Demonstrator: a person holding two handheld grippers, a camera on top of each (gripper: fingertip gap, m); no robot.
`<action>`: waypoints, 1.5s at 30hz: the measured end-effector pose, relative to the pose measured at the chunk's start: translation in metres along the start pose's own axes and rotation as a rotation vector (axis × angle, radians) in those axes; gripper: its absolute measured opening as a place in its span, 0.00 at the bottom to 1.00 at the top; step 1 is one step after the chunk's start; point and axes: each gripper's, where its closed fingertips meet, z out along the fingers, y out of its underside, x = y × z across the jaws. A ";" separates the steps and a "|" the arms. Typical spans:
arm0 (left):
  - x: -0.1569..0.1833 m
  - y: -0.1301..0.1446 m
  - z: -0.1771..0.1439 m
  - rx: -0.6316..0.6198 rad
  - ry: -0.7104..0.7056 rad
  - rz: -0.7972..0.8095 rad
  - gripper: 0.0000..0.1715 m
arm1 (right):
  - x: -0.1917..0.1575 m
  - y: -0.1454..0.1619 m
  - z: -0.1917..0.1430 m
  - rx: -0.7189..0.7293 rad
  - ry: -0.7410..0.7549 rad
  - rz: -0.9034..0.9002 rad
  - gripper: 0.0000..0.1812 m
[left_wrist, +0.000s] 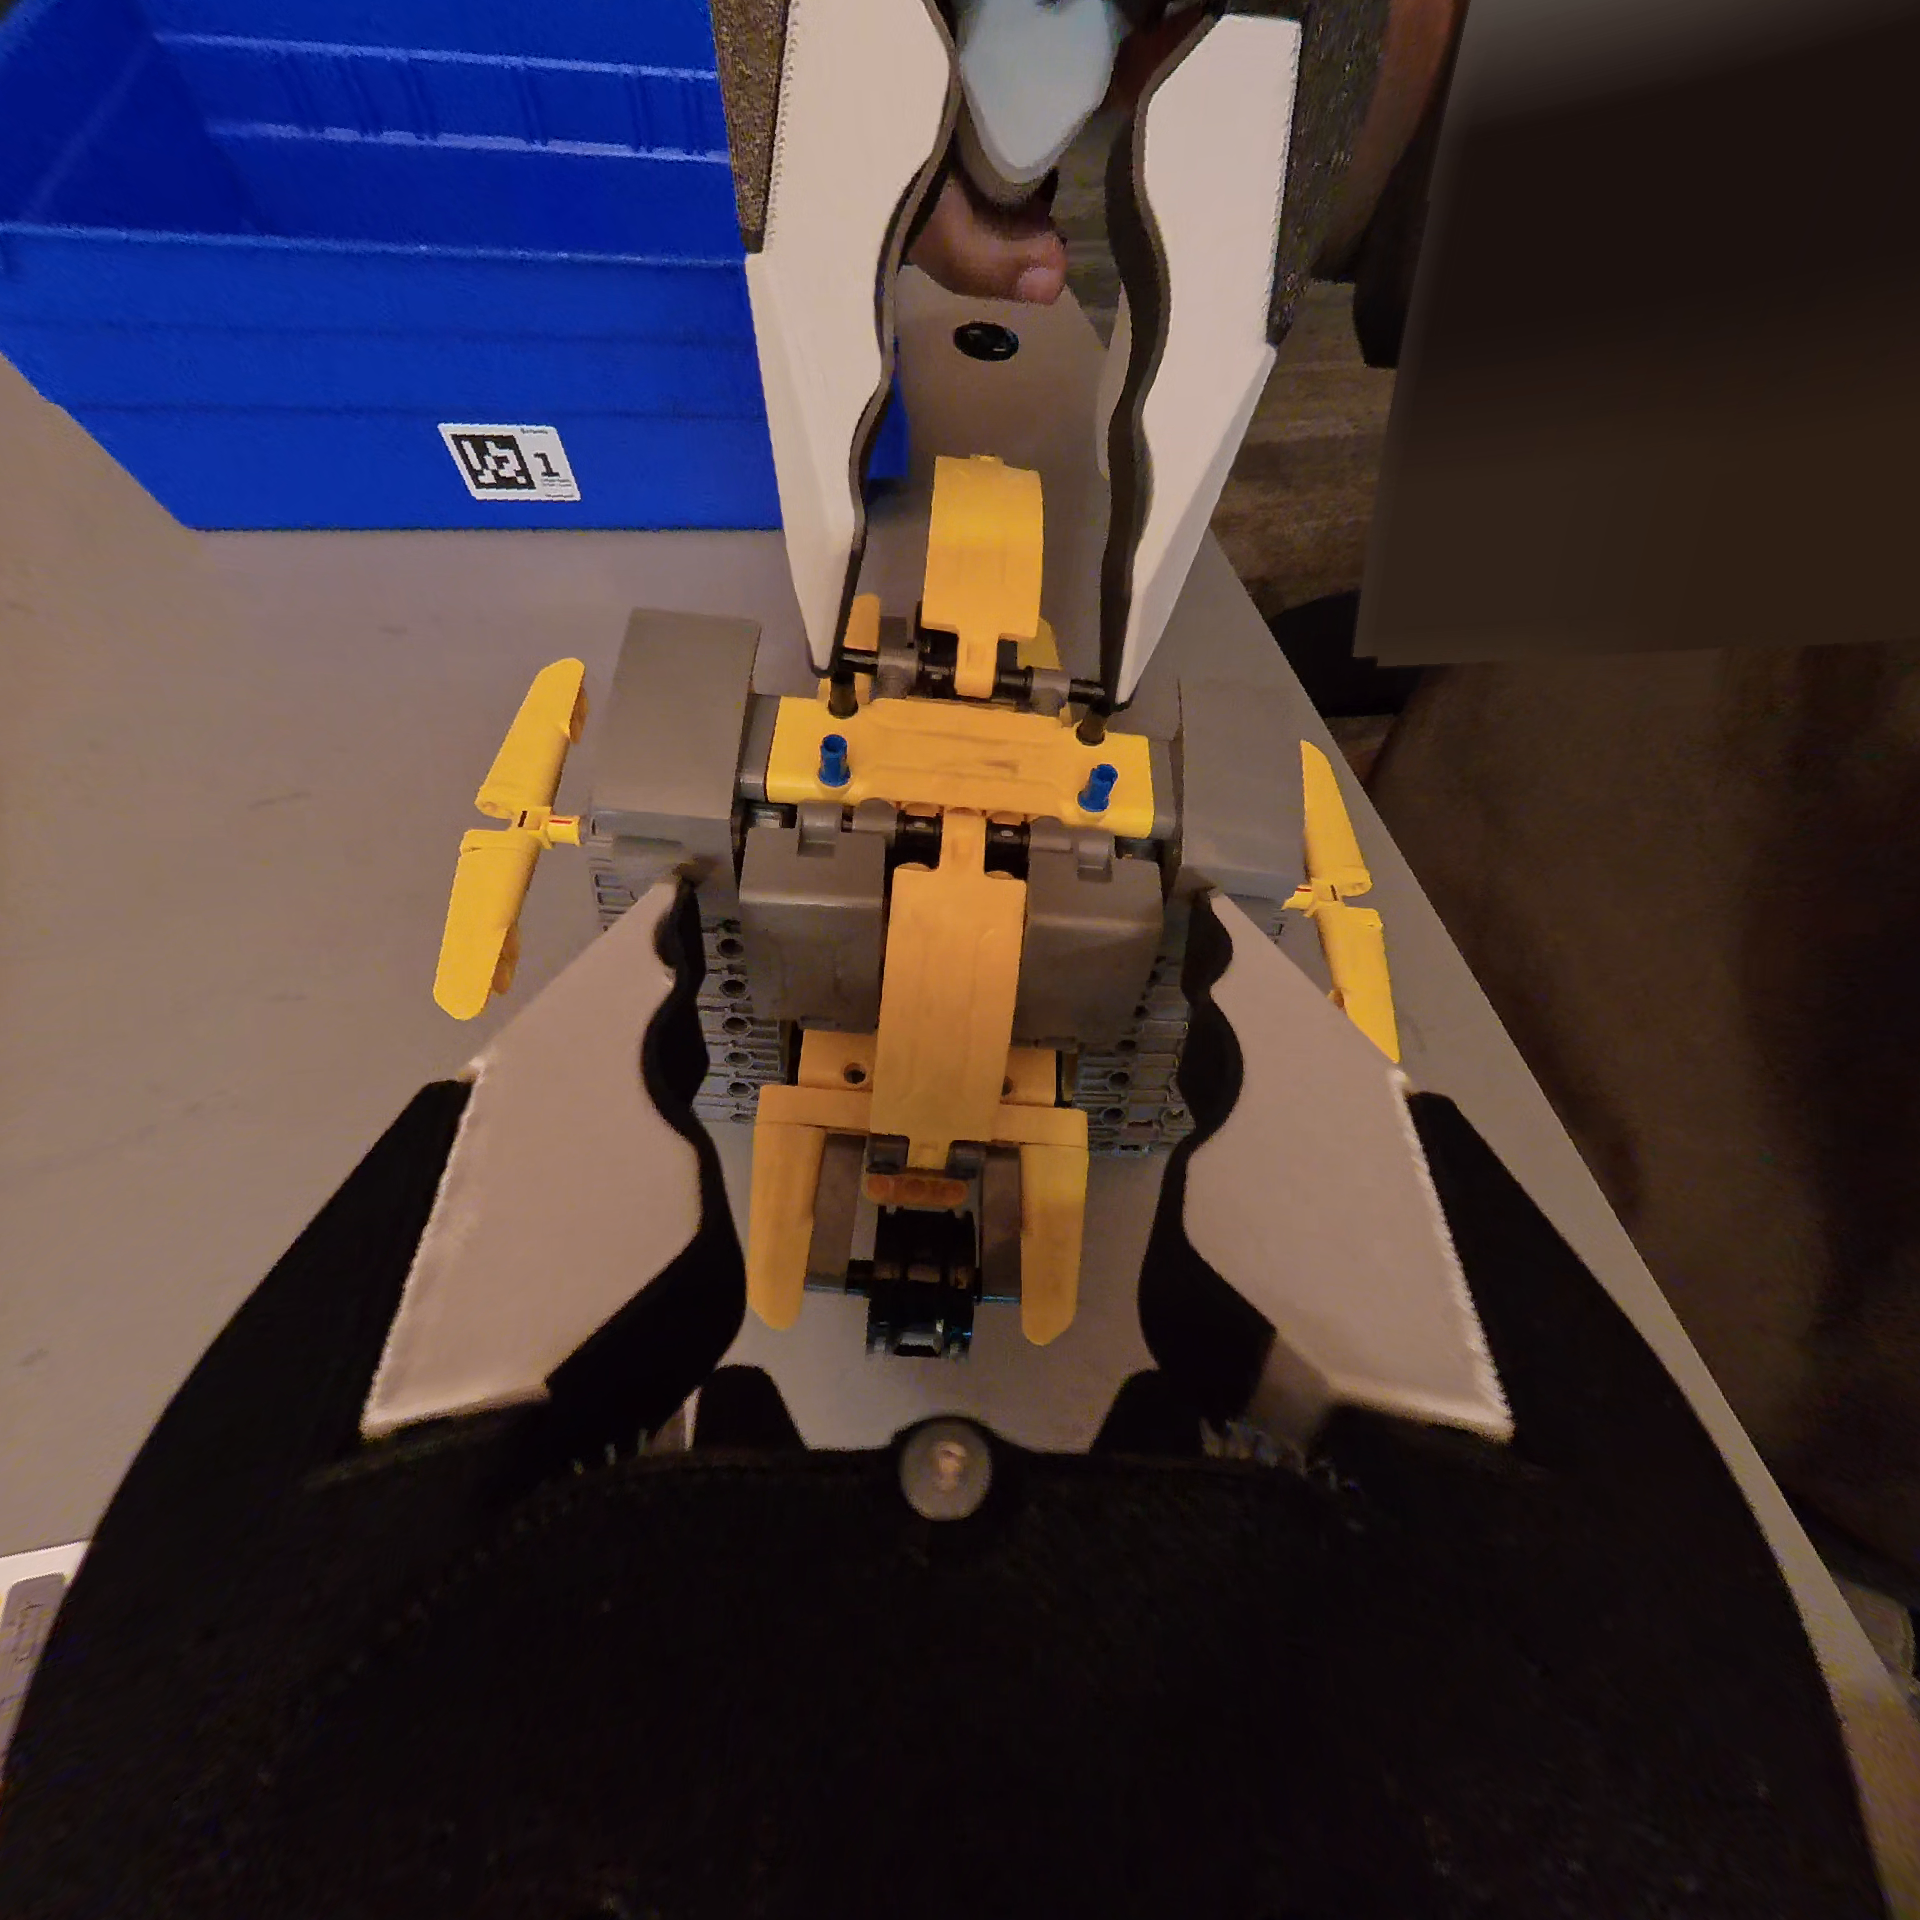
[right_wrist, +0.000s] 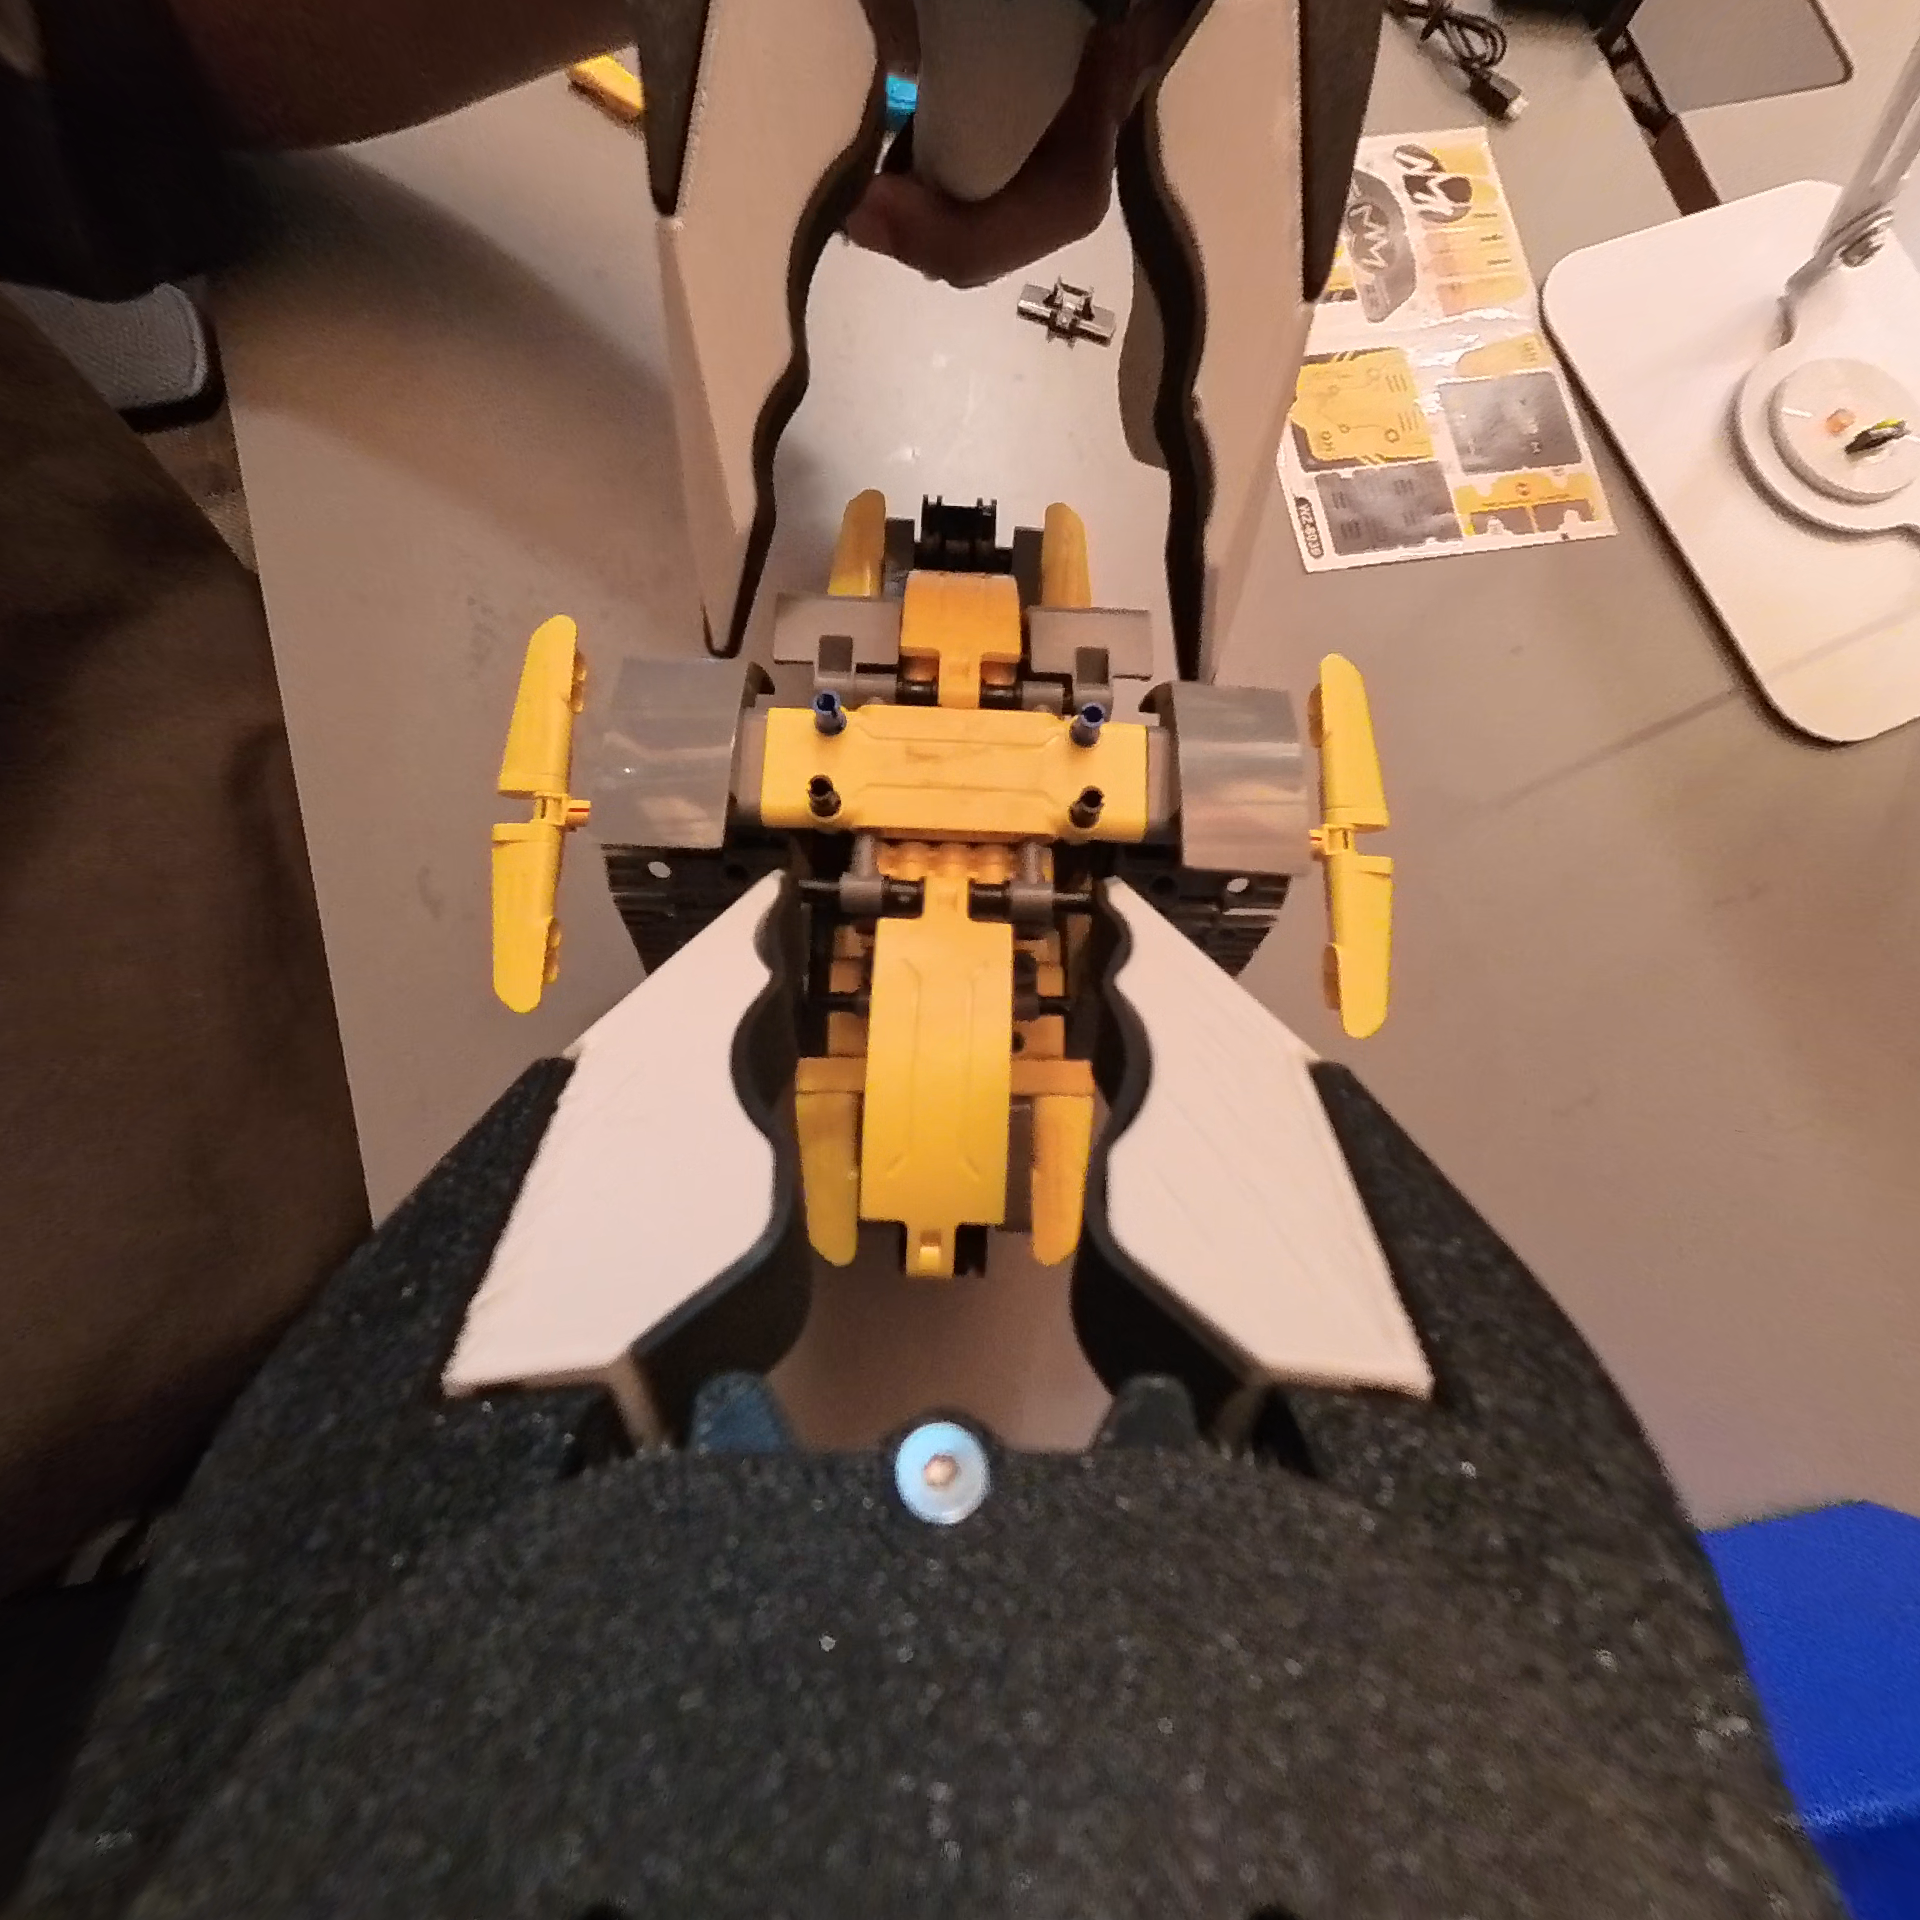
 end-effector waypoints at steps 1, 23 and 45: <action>0.000 0.000 0.000 0.002 0.001 -0.003 0.51 | 0.000 0.000 0.000 0.008 -0.002 0.002 0.30; -0.001 0.001 -0.001 0.015 0.009 -0.032 0.46 | 0.001 -0.002 0.000 0.054 -0.013 0.022 0.30; -0.001 0.001 0.000 0.036 0.019 -0.050 0.45 | 0.003 -0.002 0.000 0.158 -0.009 -0.027 0.30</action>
